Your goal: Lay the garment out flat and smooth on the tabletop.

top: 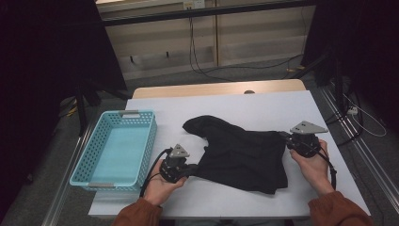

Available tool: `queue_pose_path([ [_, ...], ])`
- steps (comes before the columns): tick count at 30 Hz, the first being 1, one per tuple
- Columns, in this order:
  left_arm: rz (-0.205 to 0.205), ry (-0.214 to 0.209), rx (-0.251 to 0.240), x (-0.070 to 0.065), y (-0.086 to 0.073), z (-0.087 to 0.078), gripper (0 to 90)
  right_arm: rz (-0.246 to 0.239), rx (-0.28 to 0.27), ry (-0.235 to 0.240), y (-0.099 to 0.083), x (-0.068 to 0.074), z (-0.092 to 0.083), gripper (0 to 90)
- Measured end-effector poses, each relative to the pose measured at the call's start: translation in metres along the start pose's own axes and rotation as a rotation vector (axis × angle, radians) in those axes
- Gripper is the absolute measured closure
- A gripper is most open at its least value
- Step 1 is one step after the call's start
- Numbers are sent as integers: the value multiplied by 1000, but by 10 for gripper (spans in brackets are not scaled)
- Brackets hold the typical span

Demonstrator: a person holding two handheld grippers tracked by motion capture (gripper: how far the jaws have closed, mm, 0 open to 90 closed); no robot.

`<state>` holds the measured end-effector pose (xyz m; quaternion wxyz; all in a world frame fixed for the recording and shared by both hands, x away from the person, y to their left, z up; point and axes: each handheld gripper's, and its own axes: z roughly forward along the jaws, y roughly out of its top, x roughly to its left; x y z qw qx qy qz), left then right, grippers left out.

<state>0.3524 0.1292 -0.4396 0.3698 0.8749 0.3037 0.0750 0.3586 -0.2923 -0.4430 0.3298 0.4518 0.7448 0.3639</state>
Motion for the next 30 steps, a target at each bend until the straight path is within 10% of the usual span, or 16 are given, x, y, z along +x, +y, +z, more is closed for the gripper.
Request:
queue_pose_path([
  [11,-28,-16,10,-6,-27,-23,878,15,50,-59,-6,-9,4,898],
  [25,-22,-14,-114,-1,-11,-25,677,27,17,81,-2,2,-11,505],
  [30,14,-12,-92,-2,-2,-10,668,-5,-20,132,-5,12,-31,631],
])
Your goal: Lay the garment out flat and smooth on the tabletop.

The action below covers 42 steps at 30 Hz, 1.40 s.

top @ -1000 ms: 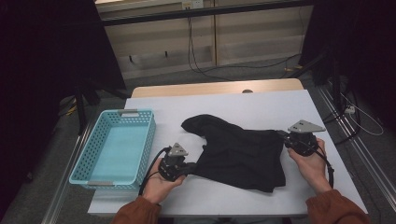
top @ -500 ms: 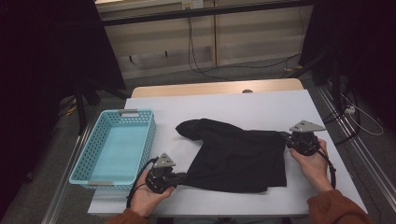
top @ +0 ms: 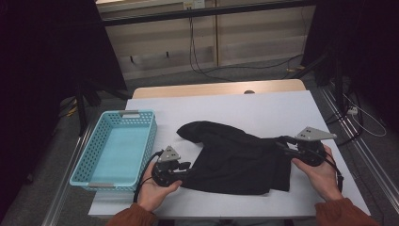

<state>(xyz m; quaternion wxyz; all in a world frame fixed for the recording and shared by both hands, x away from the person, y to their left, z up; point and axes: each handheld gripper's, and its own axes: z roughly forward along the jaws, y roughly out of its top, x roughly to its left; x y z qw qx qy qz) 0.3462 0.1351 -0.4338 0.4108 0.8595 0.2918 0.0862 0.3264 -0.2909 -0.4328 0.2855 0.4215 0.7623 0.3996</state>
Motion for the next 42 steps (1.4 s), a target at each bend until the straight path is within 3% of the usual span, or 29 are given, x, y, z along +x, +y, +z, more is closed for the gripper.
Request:
queue_pose_path([
  [7,28,35,36,7,5,22,623,-17,100,109,-21,16,-7,676],
  [10,13,24,53,11,6,30,623,-11,125,141,-29,21,-13,629],
  [17,69,59,91,6,2,39,581,-31,165,154,-35,26,-12,578],
  [20,61,63,85,4,2,41,584,-64,219,174,-35,32,-5,559],
  [22,63,41,89,4,2,41,709,-57,216,182,-35,32,-3,565],
  [23,62,33,93,3,2,41,842,-57,215,189,-35,32,-2,582],
  [28,47,20,107,6,2,38,900,-49,225,223,-34,32,-2,776],
  [30,30,30,116,8,2,35,900,-42,228,223,-34,30,-3,886],
  [31,27,35,118,8,2,34,900,-38,232,223,-33,29,-3,900],
  [35,14,40,127,10,1,31,900,-59,245,203,-32,28,-6,900],
  [38,9,51,132,10,0,29,900,-80,254,162,-34,24,-11,900],
  [42,-2,65,128,16,-2,23,900,-58,257,124,-40,11,-19,900],
])
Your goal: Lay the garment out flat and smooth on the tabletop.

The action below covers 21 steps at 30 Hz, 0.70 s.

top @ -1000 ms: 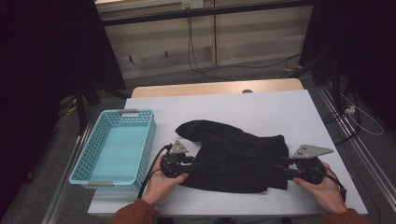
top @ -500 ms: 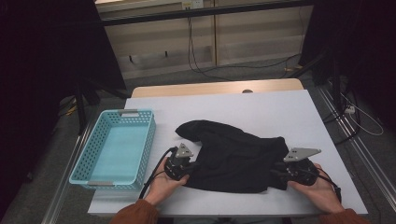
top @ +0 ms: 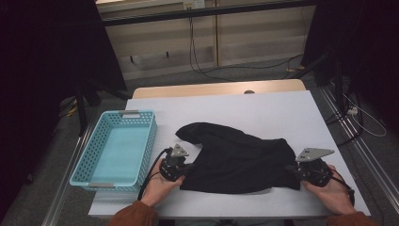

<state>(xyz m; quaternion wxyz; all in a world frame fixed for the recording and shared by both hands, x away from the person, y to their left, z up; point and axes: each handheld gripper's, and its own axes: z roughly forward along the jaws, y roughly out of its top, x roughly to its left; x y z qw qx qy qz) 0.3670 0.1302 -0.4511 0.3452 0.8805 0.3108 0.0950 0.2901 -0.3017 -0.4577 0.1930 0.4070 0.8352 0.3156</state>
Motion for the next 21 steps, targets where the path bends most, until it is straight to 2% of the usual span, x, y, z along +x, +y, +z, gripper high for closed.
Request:
queue_pose_path([
  [4,-32,-5,-8,5,-7,-8,900,13,-2,-24,-8,-6,-7,900],
  [7,-20,-11,3,3,-12,-14,900,13,-14,-20,-12,-7,-13,900],
  [12,-34,-49,-5,-5,-22,-27,900,-22,-22,23,-14,2,-17,900],
  [14,-27,-54,-9,-7,-26,-32,900,-23,-32,40,-14,5,-18,900],
  [17,-41,-66,-17,-10,-30,-36,900,-29,-50,55,-14,7,-20,900],
  [18,-31,-67,-23,-10,-30,-36,898,-26,-58,55,-14,7,-20,898],
  [19,-43,-73,-31,-11,-29,-36,892,-24,-67,54,-13,7,-20,870],
  [21,-33,-76,-43,-11,-28,-35,875,-17,-84,56,-12,6,-20,762],
])
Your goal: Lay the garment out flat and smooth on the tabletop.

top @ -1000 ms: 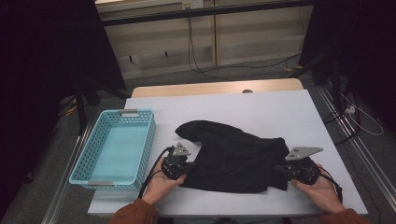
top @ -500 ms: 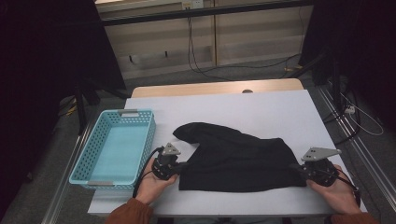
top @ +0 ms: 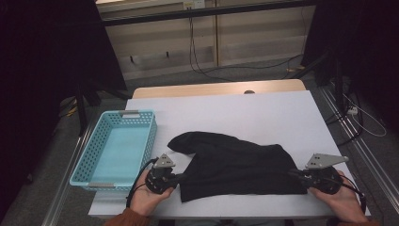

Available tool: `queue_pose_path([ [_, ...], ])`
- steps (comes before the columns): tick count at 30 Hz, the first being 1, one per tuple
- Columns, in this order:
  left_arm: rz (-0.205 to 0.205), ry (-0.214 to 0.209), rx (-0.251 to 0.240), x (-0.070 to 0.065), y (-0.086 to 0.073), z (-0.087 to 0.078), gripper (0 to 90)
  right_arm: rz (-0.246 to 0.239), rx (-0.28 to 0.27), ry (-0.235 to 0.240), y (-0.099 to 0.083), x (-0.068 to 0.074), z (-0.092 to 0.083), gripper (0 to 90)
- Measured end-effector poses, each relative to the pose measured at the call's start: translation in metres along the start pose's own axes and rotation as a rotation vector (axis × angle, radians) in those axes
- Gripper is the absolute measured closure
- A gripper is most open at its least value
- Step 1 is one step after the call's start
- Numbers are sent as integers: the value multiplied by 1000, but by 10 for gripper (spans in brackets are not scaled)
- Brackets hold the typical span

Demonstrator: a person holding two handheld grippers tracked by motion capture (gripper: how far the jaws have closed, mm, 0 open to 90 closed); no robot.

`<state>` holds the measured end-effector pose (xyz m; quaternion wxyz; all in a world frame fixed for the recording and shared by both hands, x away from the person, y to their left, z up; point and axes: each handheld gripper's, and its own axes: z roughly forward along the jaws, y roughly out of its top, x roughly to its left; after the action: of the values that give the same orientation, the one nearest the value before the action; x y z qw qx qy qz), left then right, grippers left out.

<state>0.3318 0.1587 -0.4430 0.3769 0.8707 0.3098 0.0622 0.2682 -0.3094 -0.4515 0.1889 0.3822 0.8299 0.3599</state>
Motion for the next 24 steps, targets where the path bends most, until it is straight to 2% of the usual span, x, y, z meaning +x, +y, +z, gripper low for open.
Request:
queue_pose_path([
  [3,29,16,-19,1,1,0,820,-1,-17,7,3,2,3,624],
  [5,33,30,-39,1,2,0,754,-5,-38,5,8,5,6,540],
  [10,11,43,-77,5,5,1,616,-10,-74,14,23,13,17,402],
  [13,10,52,-95,6,6,3,529,-42,-94,19,35,26,28,380],
  [15,12,61,-96,5,6,4,451,-58,-127,24,42,36,35,416],
  [19,21,77,-117,3,6,5,326,-83,-161,103,61,57,50,552],
  [24,32,96,-129,5,6,5,265,-150,-161,195,89,87,81,679],
])
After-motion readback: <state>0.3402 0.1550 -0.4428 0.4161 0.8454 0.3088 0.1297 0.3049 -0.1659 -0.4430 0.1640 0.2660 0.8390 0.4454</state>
